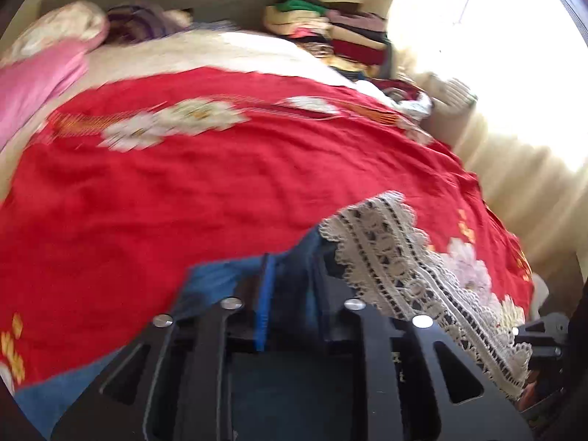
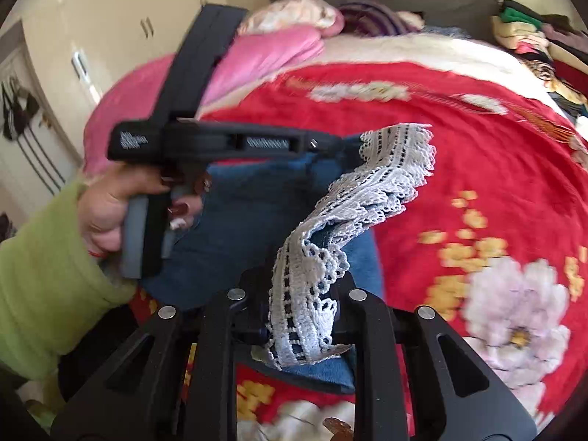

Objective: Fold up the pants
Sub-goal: 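Grasp the lace hem with the right tool and lift it toward the left tool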

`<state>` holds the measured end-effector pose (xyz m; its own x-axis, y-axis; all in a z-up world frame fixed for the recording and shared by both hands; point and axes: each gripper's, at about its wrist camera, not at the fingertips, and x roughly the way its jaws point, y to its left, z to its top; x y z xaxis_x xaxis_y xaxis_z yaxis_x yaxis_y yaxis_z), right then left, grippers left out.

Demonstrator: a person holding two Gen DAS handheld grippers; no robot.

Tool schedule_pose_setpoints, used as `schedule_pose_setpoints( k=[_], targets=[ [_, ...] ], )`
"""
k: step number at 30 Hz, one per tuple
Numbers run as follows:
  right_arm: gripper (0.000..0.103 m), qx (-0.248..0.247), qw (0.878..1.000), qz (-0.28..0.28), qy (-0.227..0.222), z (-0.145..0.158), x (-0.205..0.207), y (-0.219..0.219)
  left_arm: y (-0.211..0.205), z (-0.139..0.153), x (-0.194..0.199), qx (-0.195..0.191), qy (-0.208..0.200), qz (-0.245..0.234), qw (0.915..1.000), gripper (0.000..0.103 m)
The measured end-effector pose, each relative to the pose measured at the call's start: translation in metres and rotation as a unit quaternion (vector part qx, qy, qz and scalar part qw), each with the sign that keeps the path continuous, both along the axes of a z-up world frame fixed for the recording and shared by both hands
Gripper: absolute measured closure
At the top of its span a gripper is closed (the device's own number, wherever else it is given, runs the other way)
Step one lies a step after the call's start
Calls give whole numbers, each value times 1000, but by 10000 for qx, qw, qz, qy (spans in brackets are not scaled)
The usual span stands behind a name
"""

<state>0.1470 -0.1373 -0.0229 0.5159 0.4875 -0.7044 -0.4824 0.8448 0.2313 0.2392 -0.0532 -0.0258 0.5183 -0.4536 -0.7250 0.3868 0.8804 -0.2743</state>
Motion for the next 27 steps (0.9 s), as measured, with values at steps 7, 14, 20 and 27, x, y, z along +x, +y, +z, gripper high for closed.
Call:
schedule_pose_setpoints(
  k=[7,14,20,27],
  targets=[
    [89,-478,9961,707,-215,-1,-12,72,112,3,-35,-937,133,1218,9880,60],
    [77,-780,9886,1282,-94,-13,-31,119,150,10,-70,-1170,-84,1610,9800,53],
    [56,-686,9805,1827,-238,-6,-57,132,153,5,-75,-1304,-33,1604,9784,53],
    [49,-510,9900,1246,-414,16,-37,91,148,-7,-70,-1326,159,1497,9797,43]
  ],
)
